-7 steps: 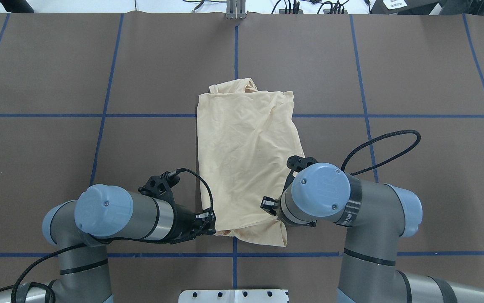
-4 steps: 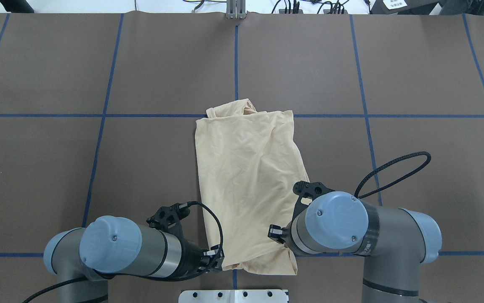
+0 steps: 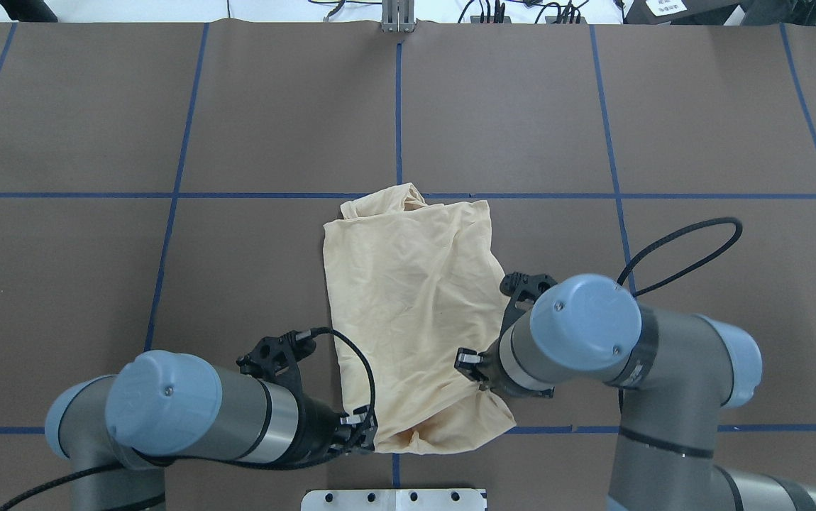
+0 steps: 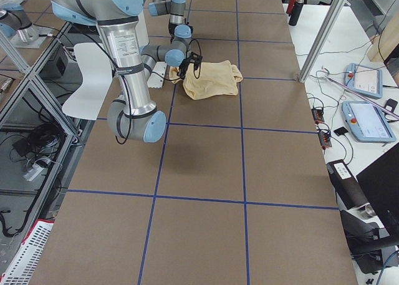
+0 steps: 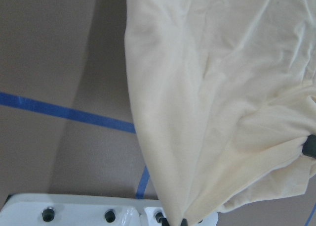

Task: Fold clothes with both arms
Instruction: 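Grasp the near edge with both grippers and fold it toward the far edge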

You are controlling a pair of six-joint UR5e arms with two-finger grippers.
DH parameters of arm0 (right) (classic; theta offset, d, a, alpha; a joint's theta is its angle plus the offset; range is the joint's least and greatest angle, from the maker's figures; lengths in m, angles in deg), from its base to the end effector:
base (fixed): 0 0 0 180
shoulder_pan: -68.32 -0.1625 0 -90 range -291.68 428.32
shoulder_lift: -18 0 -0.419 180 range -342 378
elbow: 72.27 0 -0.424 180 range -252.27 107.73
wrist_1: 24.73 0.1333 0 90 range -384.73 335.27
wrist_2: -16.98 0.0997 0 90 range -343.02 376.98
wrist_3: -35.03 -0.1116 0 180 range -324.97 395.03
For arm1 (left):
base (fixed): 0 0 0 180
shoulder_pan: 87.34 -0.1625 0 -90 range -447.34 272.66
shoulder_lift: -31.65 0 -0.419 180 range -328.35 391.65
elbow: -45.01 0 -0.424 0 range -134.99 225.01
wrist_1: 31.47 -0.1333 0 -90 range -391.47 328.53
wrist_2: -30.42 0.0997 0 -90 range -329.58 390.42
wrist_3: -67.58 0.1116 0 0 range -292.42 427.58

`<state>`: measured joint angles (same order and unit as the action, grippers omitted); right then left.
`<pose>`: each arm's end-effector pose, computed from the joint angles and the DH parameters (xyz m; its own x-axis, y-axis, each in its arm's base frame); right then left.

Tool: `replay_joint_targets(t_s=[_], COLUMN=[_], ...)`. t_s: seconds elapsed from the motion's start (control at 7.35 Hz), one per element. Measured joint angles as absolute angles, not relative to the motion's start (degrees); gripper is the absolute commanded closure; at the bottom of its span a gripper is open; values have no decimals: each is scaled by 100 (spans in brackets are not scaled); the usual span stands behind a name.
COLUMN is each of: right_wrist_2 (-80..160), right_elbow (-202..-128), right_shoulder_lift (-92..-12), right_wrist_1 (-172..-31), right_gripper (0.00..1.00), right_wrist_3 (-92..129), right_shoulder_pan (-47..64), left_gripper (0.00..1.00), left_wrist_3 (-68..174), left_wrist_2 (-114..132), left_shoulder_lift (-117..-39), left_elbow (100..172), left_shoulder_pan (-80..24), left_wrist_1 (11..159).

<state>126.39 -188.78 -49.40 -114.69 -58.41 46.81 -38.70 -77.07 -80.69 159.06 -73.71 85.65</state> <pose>-0.5075 -0.3034 0.2222 0.6007 0.2976 0.7420 -0.1483 0.9535 -0.2624 0.5422 -0.2341 0.1777 0.2803 -0.3431 -0.8965 0.0242 0.9362 -0.3507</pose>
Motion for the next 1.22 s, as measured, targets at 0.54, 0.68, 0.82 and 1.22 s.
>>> replay_joint_targets(t_s=[0.54,0.68,0.82,1.22], right_wrist_2=[13108,13112,13110,13054], right_elbow=[-17705,-17200,-16689,-15289], right_shoulder_lift=[-3734,-3362,-3027,-2591], right_wrist_1=[-11450,-11446,-11362,-10294], right_gripper=[100,100,100,100], right_wrist_3=[-5066,-4885,-4745,-4618], right_shoulder_pan=[3314,3119,2962,2814], left_gripper=[100,100,100,100], left_wrist_3=[-3127,-2913,-2681,-2300], left_wrist_2=[-8401,-8491,-8523,-8527], left_shoulder_lift=[-8484,-8812,-9083,-9324], left_elbow=[15411,14915,14409,13434], left_shoulder_pan=[-5740,-5357,-5083,-4869], left_wrist_1=[8557,8576,8609,8941])
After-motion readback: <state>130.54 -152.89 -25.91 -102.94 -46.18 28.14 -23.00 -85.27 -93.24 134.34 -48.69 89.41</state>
